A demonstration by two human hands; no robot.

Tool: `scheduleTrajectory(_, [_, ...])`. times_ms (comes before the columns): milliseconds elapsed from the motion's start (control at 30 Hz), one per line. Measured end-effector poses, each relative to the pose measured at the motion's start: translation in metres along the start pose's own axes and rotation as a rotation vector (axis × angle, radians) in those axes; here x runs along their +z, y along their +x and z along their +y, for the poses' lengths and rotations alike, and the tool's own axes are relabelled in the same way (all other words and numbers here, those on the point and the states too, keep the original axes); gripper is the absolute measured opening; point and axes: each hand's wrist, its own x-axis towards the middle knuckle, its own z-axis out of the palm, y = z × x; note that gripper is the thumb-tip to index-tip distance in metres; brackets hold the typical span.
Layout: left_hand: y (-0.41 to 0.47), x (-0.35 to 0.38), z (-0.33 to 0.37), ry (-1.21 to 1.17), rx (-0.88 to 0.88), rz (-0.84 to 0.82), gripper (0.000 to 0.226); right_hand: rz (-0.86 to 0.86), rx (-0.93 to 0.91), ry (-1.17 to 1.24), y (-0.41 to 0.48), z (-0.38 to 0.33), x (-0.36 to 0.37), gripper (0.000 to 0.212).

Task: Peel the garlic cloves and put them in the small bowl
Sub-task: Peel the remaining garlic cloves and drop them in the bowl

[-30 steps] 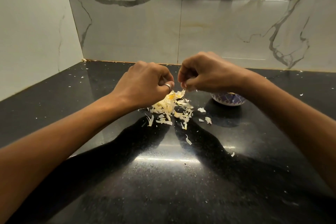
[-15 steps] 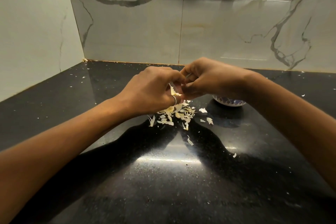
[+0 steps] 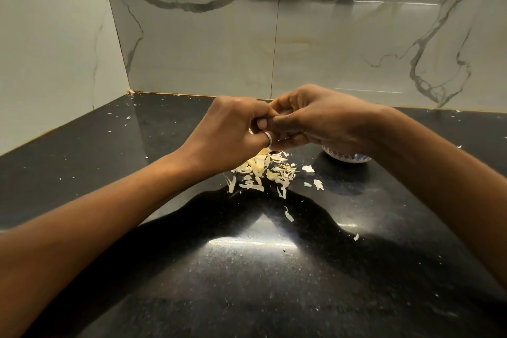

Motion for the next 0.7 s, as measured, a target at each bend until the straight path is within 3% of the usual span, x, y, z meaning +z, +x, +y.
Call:
scheduleTrajectory(200, [-0.0004, -0.0008, -0.0041, -0.081, -0.201, 0.0, 0.008, 0.089, -0.006, 0.057, -0.0017, -0.0034, -0.0026, 0.024])
scheduleTrajectory(500, [0.0015, -0.0026, -0.002, -0.081, -0.232, -0.013, 0.01, 0.238, -0.053, 0.078, -0.0017, -0.0037, 0.002, 0.017])
scheduleTrajectory(633, [0.0004, -0.0006, -0.0075, 0.036, -0.289, -0.018, 0.023, 0.283, -0.088, 0.026, -0.0023, -0.0029, 0.0024, 0.01])
scheduleTrajectory(700, [0.0006, -0.0005, -0.0078, -0.006, -0.306, 0.0, 0.017, 0.276, -0.095, 0.005, -0.002, -0.0018, 0.0025, 0.01])
